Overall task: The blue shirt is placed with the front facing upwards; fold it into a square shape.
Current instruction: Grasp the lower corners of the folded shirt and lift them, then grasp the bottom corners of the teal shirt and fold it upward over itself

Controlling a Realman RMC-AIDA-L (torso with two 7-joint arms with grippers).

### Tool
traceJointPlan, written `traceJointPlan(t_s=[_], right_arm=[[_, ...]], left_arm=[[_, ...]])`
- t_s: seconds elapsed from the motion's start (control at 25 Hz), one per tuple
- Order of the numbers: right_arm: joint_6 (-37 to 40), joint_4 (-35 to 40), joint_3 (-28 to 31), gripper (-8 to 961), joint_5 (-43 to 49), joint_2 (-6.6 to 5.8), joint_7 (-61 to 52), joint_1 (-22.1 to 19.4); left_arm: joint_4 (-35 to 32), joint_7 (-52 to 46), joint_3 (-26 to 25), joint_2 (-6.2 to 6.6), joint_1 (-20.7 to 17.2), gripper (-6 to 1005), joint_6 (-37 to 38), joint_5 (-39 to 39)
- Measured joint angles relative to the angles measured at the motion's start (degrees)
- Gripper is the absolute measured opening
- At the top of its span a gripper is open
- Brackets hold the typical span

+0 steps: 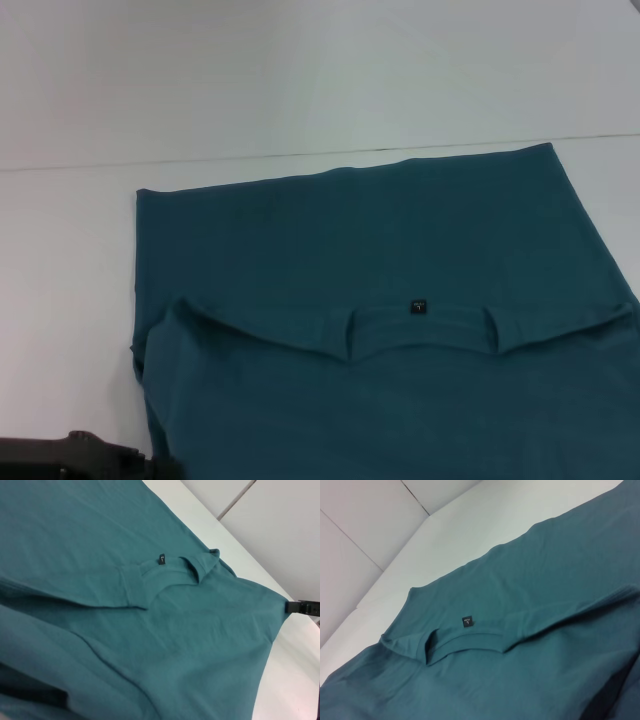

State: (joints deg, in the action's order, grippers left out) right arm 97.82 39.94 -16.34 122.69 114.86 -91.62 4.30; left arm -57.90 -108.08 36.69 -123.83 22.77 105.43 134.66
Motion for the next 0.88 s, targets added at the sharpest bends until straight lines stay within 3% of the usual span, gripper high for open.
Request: traceJointPlan(t_s=[0.24, 0.44, 0.68, 0.88], right_arm=[[0.4, 0.1, 1.1, 11, -0.3, -0.17, 0.2, 0.4], [0.8, 0.2, 4.9, 11, -0.4, -1.38, -0.6, 4.9], [-4.9, -0.1, 6.9, 10, -0.4, -3.42, -3.9, 13.9], [-15.7, -0.8, 6.2, 11, -0.1, -3.35, -4.7, 21.6]], left_arm=[[0.1, 0.1, -0.3, -0.01, 0.5, 0, -0.1, -0.5], [1.1, -0.5, -0.6, 0.49, 3.0, 1, -4.0, -3.2], [7.5, -2.5, -1.9, 2.65, 10.7, 1, -16.1, -4.5], [15.7, -2.7, -1.6, 3.99, 18.2, 0, -30.7, -4.4]])
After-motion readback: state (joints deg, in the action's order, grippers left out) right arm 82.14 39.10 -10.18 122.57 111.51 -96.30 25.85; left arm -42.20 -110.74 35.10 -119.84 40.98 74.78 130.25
